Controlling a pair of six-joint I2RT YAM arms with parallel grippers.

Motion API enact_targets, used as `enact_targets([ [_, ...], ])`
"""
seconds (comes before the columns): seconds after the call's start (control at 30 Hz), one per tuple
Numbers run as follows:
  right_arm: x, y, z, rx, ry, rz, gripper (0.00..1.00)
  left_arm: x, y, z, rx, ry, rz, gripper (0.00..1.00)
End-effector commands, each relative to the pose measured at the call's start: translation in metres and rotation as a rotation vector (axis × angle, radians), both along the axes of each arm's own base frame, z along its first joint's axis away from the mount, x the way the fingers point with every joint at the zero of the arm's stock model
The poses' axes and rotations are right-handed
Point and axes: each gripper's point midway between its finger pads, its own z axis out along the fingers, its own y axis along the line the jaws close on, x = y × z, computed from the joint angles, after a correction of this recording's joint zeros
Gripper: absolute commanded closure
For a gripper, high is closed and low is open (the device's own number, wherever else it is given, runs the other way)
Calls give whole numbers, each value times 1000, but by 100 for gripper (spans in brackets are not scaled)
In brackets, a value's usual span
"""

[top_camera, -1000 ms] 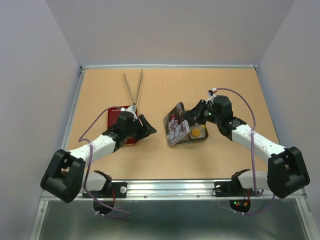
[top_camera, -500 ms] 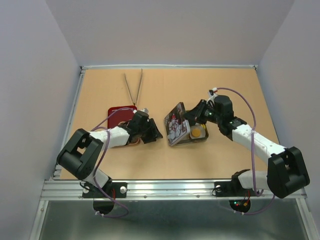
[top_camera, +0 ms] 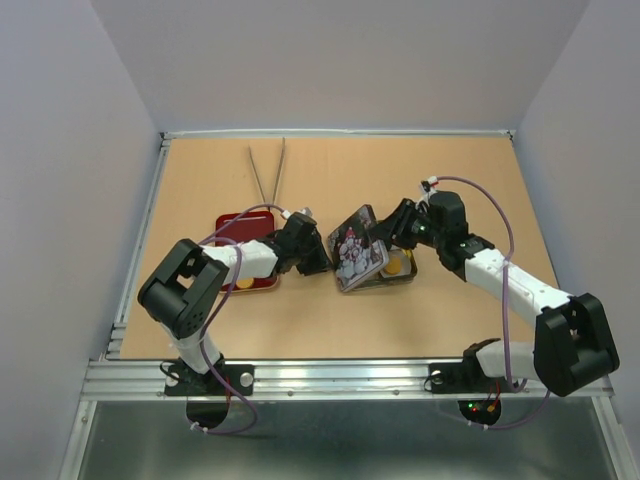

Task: Pack the cookies

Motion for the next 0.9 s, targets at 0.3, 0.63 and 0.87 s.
enact_targets([
  [0.3,-10,-22,-32,-105,28,-49,40,-8,4,15,-32,-44,12,67],
  [0.63,-13,-35,-45,-173,57,-90,40,1,9,55,-52,-130,50,68],
  [0.87,-14,-38,-51,-199,73,-92,47,1,12,51,-29,-132,50,67],
])
